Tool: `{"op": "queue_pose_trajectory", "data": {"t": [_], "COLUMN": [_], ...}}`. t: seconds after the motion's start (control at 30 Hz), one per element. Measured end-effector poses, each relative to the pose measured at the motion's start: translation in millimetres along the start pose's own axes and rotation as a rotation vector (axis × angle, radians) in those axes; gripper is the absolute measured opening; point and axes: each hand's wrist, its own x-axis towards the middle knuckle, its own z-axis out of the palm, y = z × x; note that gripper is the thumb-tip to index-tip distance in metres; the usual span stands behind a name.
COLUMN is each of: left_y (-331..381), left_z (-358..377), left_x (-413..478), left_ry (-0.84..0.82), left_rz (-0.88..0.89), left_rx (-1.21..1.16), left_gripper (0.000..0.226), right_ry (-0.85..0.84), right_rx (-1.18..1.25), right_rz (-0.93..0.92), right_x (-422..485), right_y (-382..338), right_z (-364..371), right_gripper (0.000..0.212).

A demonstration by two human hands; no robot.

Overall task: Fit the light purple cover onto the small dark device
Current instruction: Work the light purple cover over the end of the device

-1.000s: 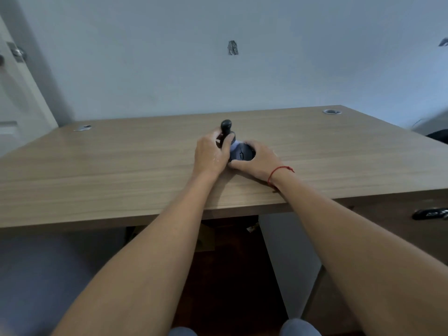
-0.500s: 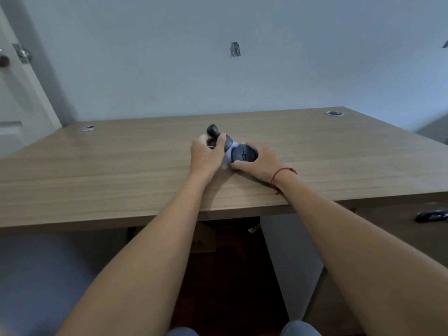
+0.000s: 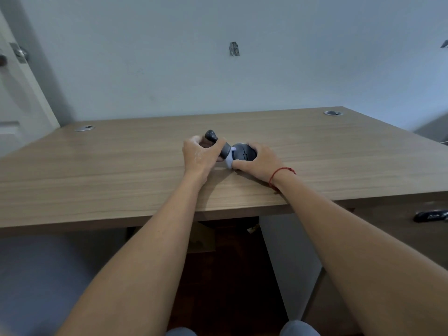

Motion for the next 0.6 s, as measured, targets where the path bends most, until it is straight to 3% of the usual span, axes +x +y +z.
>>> {"op": "queue_pose_trajectory", "data": {"t": [0.1, 0.27, 0.4, 0.43, 0.53, 0.6], "left_y": [-4, -11, -5, -5, -10, -16], "left_z": [2, 7, 6, 7, 7, 6], "left_x": [3, 6, 5, 6, 8, 13], "left_ry": [0.009, -0.022, 0.072, 0.071, 0.015, 0.023], "left_rz": [0.030, 0.215, 0.281, 0.287, 0.316, 0.297], "left_rx": [-0.018, 0.265, 0.190, 0.178, 0.317, 0.411], "left_gripper": [0.013, 0.019, 0.026, 0.027, 0.025, 0.029], "right_ry": [0.009, 0.041, 0.053, 0.043, 0.036, 0.058], "right_rx": [0.007, 0.000, -0.013, -0.012, 0.013, 0.051], "right_rz": [-0.003, -0.037, -0.052, -0.048, -0.011, -0.016], "right_x": [0, 1, 4, 4, 1, 0], "right_y": [0, 3, 4, 4, 2, 2], "right_z": [0, 1, 3, 3, 2, 1], "right_gripper": [0.064, 0.063, 0.046, 0.049, 0.092, 0.097]}}
